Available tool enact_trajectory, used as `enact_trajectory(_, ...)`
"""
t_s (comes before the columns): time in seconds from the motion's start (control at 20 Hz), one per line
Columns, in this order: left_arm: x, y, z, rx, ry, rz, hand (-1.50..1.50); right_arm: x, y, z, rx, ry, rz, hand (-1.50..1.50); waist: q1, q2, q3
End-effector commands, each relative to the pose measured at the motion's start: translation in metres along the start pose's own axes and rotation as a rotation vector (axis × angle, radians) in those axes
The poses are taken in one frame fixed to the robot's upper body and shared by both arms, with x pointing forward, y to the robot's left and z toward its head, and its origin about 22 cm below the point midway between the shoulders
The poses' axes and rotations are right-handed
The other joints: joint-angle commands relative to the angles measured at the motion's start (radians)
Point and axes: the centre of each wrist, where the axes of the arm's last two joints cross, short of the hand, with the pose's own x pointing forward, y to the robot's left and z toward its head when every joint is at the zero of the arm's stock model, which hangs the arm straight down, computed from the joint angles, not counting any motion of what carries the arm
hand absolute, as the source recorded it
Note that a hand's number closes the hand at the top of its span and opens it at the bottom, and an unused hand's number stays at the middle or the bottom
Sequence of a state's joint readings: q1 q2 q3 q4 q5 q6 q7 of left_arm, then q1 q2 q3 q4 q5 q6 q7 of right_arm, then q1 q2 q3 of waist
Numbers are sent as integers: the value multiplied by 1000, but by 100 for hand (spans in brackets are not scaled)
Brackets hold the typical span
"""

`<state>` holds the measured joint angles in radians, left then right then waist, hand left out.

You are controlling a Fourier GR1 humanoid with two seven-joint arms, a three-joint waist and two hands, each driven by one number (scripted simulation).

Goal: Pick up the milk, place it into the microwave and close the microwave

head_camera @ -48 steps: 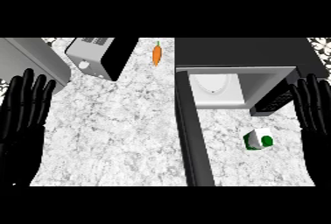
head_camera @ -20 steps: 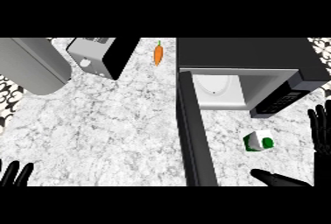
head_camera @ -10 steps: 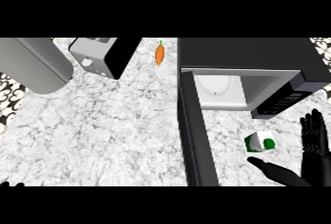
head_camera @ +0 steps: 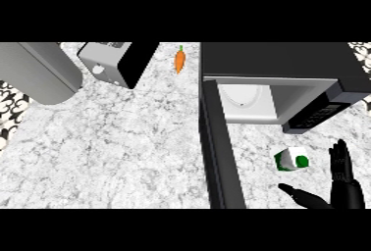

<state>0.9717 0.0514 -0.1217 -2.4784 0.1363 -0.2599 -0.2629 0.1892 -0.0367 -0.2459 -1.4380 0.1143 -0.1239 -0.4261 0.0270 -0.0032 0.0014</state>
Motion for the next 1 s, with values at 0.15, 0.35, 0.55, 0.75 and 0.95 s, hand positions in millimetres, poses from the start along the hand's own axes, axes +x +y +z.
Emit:
enact_trajectory(0.15,29,1,7,-3,-95,90,-150,-40,-11,-4,21,7,73,-150,0,1,0)
enact_trajectory(0.35,19,7,15,0,-102,76,-150,-70,-10,-1,41,16,90,-150,11,2,1)
enact_trajectory(0.55,39,10,22,-20,-107,67,-150,-79,-14,-2,31,-5,60,-150,9,1,1)
enact_trajectory(0.75,30,8,27,-9,-97,86,-150,-96,-11,12,71,12,44,-150,-1,3,1)
enact_trajectory(0.95,26,10,33,-9,-105,86,-150,-101,5,-5,53,-5,-28,-150,5,6,2)
